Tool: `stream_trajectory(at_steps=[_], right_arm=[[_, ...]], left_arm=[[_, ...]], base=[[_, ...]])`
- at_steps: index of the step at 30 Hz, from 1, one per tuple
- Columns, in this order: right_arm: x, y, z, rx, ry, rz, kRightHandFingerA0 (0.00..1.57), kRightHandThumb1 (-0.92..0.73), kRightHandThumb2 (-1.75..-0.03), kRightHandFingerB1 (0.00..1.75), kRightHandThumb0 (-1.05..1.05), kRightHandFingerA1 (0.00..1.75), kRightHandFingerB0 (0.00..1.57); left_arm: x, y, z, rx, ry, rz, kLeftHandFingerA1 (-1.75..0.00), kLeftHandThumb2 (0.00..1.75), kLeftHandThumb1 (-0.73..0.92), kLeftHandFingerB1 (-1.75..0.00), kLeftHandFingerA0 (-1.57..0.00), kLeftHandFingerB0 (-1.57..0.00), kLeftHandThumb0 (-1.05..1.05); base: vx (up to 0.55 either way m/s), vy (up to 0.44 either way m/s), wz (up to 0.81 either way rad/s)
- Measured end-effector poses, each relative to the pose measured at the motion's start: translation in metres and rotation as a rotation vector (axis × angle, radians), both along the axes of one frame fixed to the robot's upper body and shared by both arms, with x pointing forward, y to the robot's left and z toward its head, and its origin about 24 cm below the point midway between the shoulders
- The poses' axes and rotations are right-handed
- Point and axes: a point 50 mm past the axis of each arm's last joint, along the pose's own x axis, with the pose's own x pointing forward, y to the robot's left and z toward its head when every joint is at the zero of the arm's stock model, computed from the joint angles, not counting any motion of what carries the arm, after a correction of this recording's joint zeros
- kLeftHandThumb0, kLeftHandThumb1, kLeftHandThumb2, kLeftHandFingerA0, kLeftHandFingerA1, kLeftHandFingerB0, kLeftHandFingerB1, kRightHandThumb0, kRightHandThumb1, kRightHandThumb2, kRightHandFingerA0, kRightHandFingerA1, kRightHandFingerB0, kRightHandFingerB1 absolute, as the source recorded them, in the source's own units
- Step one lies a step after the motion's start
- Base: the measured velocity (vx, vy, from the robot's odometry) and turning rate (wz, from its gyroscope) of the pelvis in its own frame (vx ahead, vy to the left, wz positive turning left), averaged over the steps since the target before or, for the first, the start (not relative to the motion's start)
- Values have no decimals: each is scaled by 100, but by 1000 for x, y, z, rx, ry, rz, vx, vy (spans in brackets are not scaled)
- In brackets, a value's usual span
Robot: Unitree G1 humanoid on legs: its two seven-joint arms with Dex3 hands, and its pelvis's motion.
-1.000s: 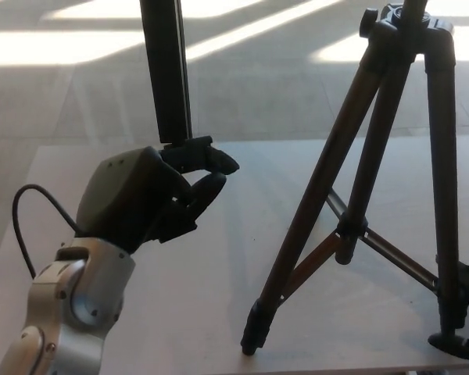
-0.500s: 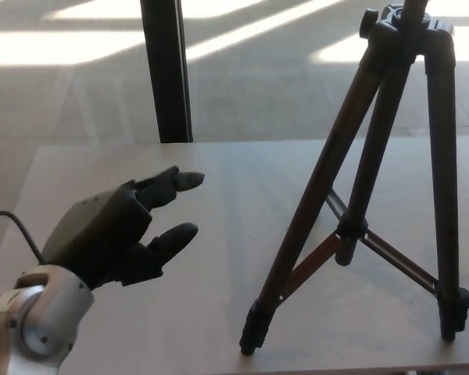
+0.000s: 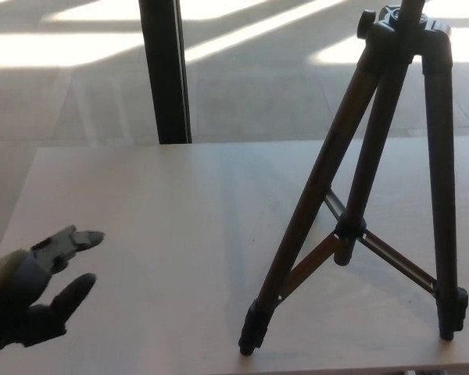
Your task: Use both hands of the robot to pick up the tripod lying in the middle of the desk and make it stand upright on the desk
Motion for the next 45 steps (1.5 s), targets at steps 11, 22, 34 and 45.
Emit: stream_trajectory(at_steps=[11, 22, 34, 45], right_arm=[[-44, -56, 4, 219, -250, -338, 6, -64, -112, 52, -34, 58, 0], [-50, -73, -23, 549, -604, -612, 8, -52, -86, 51, -65, 55, 16], [-43, -58, -99, 937, -690, -940, 0, -64, -60, 38, -59, 52, 18], [-55, -30, -150, 1213, -622, -1155, 5, -72, -61, 31, -62, 47, 4]], left_arm=[[-45, 83, -10, -149, 17, 353, -68, 99, 58, -65, -16, -27, -81], [-111, 162, -45, -403, 12, 792, -95, 60, 77, -78, -11, -9, -71], [-177, 189, -103, -725, 19, 1206, -97, 57, 70, -77, -18, -6, -72], [-196, 172, -152, -984, 131, 1376, -86, 60, 72, -72, -14, -10, -70]], base=[[0, 0, 0], [0, 0, 0], [0, 0, 0], [0, 0, 0]])
